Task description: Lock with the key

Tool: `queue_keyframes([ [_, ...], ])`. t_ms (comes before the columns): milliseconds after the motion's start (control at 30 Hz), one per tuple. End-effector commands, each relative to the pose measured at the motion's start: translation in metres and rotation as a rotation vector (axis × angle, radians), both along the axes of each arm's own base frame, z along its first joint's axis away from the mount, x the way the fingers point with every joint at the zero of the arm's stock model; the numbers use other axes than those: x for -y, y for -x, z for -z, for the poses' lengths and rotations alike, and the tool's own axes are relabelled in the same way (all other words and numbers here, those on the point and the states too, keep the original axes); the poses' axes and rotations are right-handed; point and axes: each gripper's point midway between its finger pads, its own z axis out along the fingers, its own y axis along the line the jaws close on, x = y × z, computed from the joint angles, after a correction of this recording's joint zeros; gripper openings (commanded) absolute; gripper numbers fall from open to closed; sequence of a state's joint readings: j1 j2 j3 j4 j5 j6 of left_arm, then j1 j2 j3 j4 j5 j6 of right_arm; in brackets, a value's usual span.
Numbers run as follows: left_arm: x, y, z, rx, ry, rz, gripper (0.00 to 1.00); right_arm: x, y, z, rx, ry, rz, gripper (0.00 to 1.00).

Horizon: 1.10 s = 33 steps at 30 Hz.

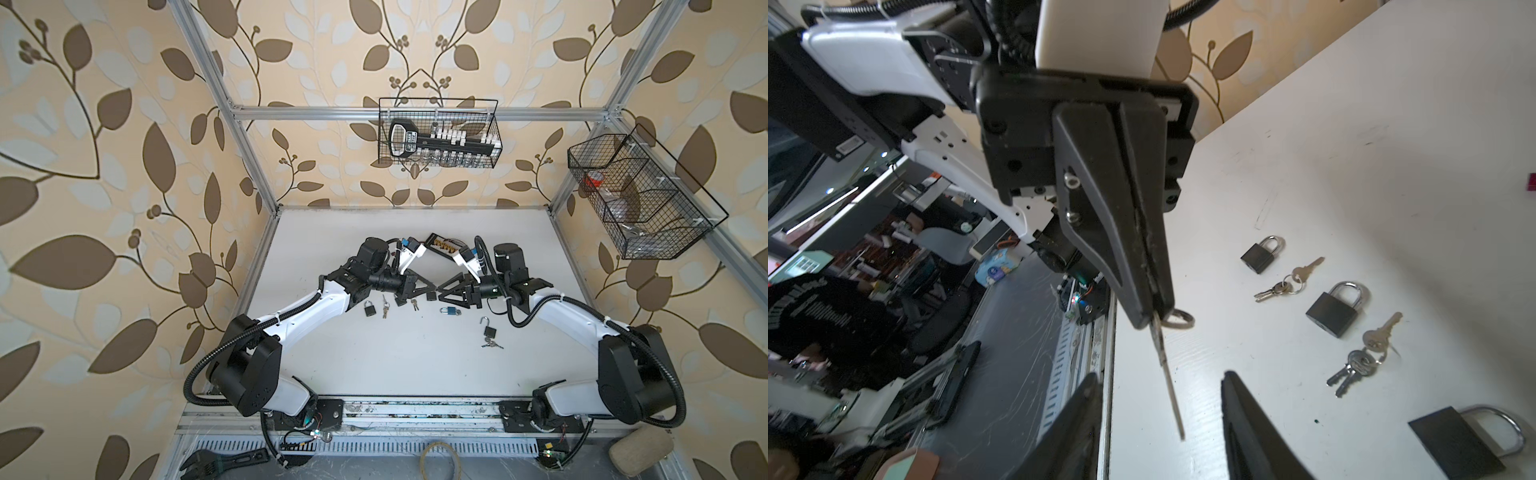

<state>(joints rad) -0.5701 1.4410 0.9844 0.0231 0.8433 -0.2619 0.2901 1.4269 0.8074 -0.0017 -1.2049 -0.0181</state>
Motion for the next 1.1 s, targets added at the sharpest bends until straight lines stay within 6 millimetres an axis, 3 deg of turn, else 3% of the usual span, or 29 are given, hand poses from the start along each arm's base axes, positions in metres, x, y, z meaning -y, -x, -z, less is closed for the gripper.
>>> queue_keyframes([
  [0,0.005,0.007,-0.019,0.06,0.038,0.057,0.0,-0.003,0.01,-0.013,0.006,-0.053,-0.087,0.36],
  [333,0.004,0.006,-0.017,0.058,0.03,0.056,0.0,-0.003,0.01,-0.017,0.029,-0.051,-0.079,0.2],
  [467,0.005,0.007,-0.016,0.057,0.025,0.055,0.0,-0.002,0.008,-0.017,0.049,-0.04,-0.059,0.0],
  [567,0.003,0.001,-0.015,0.056,0.002,0.021,0.0,0.0,0.005,-0.016,0.074,-0.018,-0.019,0.0],
  [600,0.001,-0.003,-0.014,0.058,-0.015,-0.004,0.06,0.001,0.003,-0.013,0.073,-0.01,0.003,0.0],
  [633,-0.001,-0.007,-0.014,0.063,-0.029,-0.03,0.18,0.002,0.0,-0.011,0.077,0.0,0.029,0.0],
  [700,-0.012,-0.026,-0.012,0.082,-0.096,-0.16,0.58,0.009,-0.014,0.002,0.064,0.057,0.133,0.0],
  [767,-0.031,-0.044,-0.01,0.097,-0.161,-0.314,0.81,0.022,-0.033,0.021,0.024,0.129,0.272,0.0],
  [800,-0.044,-0.053,-0.008,0.1,-0.195,-0.402,0.88,0.03,-0.043,0.032,-0.005,0.173,0.35,0.0],
  [867,-0.064,-0.06,-0.005,0.111,-0.252,-0.515,0.98,0.044,-0.058,0.054,-0.061,0.258,0.468,0.0],
  [1067,-0.088,-0.048,0.014,0.077,-0.317,-0.592,0.99,0.051,-0.074,0.102,-0.201,0.366,0.544,0.0],
])
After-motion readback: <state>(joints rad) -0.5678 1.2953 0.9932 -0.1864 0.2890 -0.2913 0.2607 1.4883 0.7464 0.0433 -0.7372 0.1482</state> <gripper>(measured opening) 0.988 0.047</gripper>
